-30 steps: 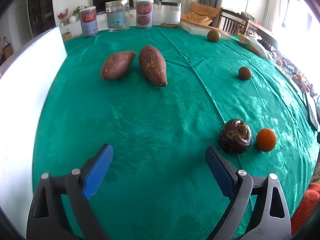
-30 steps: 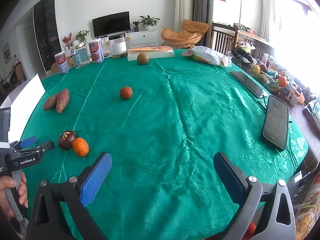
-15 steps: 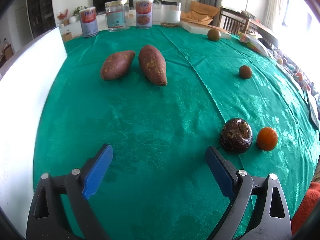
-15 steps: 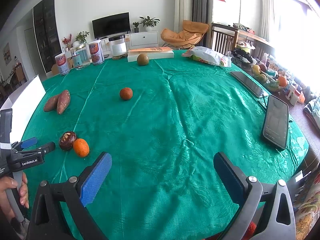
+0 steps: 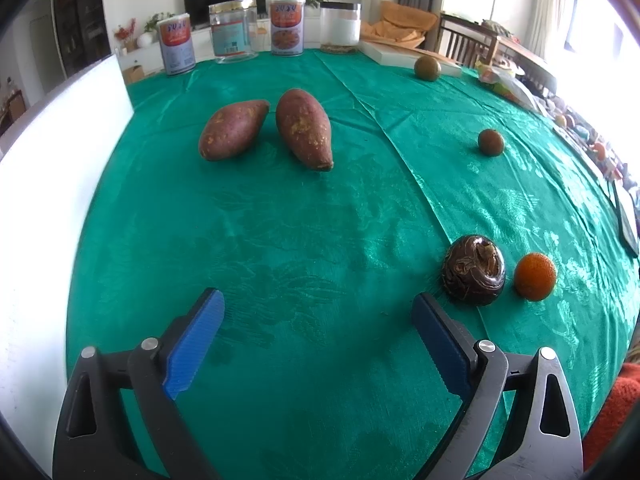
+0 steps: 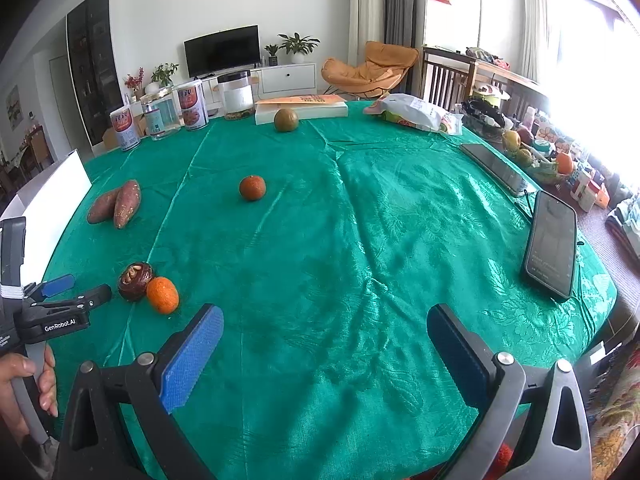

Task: Organize fruits
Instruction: 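Lower the left tool around a reddish sweet potato and close it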

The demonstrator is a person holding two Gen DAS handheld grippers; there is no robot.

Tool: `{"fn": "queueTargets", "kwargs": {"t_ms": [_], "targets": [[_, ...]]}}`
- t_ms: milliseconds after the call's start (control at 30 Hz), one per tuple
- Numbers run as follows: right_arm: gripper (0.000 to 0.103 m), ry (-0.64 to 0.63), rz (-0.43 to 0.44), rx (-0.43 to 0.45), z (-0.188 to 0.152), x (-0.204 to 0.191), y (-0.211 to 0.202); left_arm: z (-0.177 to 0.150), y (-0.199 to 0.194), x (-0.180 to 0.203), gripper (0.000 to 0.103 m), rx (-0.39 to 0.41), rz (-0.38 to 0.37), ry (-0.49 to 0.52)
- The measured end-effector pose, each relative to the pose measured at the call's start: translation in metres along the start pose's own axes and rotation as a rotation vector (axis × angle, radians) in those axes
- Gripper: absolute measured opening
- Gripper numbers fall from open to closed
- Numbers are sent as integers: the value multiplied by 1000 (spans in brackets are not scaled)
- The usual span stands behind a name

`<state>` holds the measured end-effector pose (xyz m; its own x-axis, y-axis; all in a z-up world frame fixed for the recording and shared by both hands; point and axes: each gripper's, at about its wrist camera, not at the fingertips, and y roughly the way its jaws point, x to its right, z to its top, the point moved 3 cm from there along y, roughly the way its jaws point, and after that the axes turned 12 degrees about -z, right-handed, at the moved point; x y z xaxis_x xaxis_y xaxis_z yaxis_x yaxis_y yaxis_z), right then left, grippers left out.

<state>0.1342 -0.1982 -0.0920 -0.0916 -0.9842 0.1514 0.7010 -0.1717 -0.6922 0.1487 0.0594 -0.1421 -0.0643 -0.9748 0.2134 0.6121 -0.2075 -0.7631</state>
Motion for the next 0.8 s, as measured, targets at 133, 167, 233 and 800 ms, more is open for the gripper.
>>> {"fn": "queueTargets", "kwargs": {"t_ms": [133,167,233,800], "targets": [[101,-2,-1,0,0,0,0,0,-1,-1,96,4,-9,-6],[101,-2,-1,0,-1,0,0,0,-1,-1,96,8,-13,-10],[101,-2,0,1,-1,0,0,3,-5,-4,96,16,-18,-34],[101,-17,4,17,-2,-2,-2,126,85,-22,62,-190,25,-139]]}}
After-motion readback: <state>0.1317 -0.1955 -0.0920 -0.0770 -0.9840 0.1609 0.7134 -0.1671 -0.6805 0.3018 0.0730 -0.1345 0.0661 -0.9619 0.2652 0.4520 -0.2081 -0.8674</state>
